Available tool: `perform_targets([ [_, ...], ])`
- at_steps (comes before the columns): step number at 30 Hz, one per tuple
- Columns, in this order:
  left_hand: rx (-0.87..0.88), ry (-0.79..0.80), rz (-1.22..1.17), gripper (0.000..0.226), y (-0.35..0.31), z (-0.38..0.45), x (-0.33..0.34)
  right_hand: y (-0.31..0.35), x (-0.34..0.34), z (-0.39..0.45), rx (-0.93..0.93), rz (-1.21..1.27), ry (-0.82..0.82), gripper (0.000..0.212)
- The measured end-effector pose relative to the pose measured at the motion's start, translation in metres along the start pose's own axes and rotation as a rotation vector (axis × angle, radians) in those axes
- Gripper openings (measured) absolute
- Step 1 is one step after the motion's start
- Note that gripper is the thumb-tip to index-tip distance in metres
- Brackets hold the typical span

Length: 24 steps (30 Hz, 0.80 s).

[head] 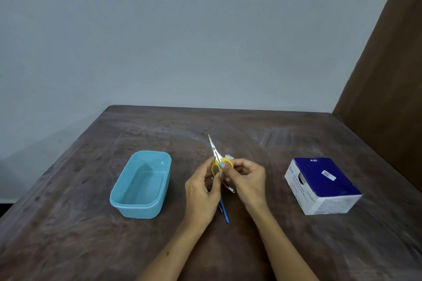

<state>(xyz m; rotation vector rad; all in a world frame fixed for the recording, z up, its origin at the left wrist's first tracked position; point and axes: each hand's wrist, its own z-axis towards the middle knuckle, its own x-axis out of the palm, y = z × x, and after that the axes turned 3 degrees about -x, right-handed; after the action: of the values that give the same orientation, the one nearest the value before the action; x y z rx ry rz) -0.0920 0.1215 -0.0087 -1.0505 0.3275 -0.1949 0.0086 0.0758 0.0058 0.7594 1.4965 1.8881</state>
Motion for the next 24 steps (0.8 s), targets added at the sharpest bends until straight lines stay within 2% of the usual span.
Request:
perform_targets([
  [5, -0.021, -0.008, -0.032, 0.054, -0.001, 0.000, 0.000, -0.013, 0.002, -0.003, -0.116, -0.015, -0.089, 0.008],
  [13, -0.012, -0.024, -0.036, 0.054, -0.004, 0.001, 0.002, -0.015, 0.002, -0.002, -0.090, 0.000, -0.087, 0.009],
  [24, 0.052, -0.049, 0.006, 0.050, 0.003, 0.008, 0.008, -0.020, 0.007, 0.008, -0.161, -0.096, -0.110, 0.012],
])
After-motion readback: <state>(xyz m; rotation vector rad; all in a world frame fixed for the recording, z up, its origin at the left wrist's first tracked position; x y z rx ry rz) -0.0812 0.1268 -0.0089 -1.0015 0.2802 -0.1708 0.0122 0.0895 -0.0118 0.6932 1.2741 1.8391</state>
